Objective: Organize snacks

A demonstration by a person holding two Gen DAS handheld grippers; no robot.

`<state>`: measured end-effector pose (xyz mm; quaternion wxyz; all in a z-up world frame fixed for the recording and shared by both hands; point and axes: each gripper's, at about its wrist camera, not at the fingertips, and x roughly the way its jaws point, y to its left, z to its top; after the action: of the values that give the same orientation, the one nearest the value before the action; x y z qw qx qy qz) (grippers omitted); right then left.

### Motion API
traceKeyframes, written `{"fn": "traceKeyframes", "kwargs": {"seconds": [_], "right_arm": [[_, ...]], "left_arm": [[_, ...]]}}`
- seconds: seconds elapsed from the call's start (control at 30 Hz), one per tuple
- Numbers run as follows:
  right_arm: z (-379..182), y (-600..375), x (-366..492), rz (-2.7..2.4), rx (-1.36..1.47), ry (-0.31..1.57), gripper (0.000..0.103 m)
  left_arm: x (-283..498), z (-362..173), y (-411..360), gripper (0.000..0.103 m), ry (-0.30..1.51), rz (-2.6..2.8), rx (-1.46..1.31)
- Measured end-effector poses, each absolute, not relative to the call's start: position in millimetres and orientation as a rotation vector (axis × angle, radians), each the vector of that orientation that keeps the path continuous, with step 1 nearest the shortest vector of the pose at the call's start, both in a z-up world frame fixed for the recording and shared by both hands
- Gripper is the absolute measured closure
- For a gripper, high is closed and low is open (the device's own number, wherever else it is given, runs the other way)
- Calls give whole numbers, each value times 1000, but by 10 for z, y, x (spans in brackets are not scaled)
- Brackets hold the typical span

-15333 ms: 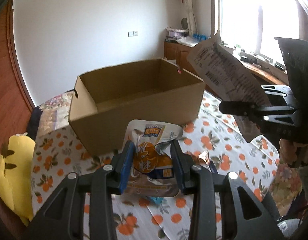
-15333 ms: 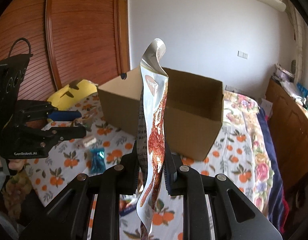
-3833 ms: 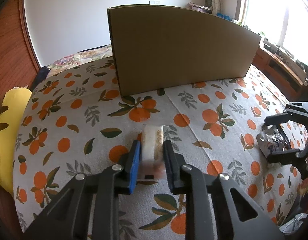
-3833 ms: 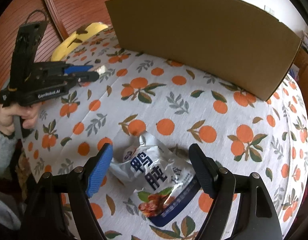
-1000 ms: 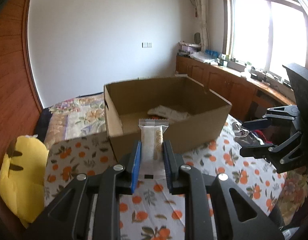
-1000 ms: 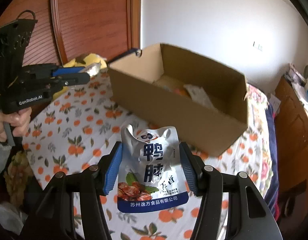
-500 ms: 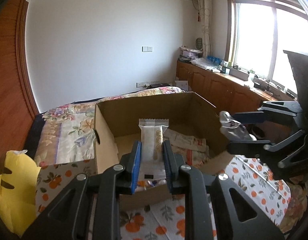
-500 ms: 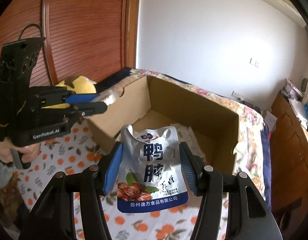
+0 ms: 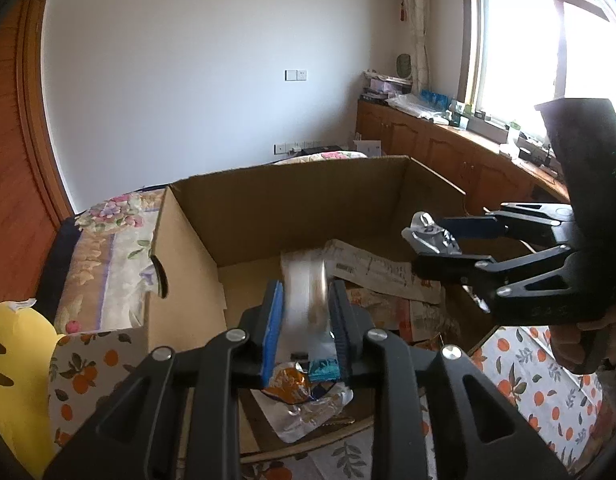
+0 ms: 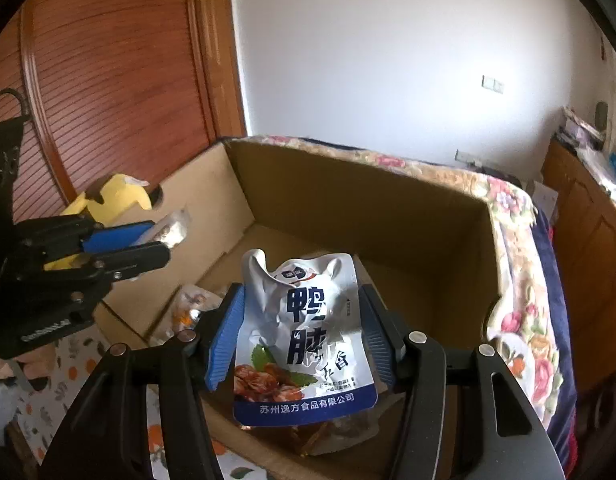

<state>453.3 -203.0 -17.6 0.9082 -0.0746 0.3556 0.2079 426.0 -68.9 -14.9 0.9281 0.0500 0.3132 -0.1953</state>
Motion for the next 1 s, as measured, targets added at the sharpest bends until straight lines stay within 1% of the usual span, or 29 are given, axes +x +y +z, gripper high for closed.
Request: {"fn": "traceKeyframes", "kwargs": {"seconds": [0.13, 0.2, 0.4, 0.67, 1.0], "right_arm": [[-245, -2059, 4465, 402, -164, 742, 42], [-194, -2098, 4422, 396, -145, 733, 31], [123, -2191, 4156, 389, -124, 689, 31], [630, -2319, 3423, 358, -106, 609, 31], [881, -2553, 2447, 300, -69, 544, 31]], "left_arm": [[4173, -129, -742, 73, 643, -379, 115], [4106, -82, -741, 73, 641, -371, 119], [3716, 190, -701, 71, 610, -357, 134], [3004, 613, -614, 69, 552, -316, 161], [2171, 930, -548, 64, 502, -280, 177]]}}
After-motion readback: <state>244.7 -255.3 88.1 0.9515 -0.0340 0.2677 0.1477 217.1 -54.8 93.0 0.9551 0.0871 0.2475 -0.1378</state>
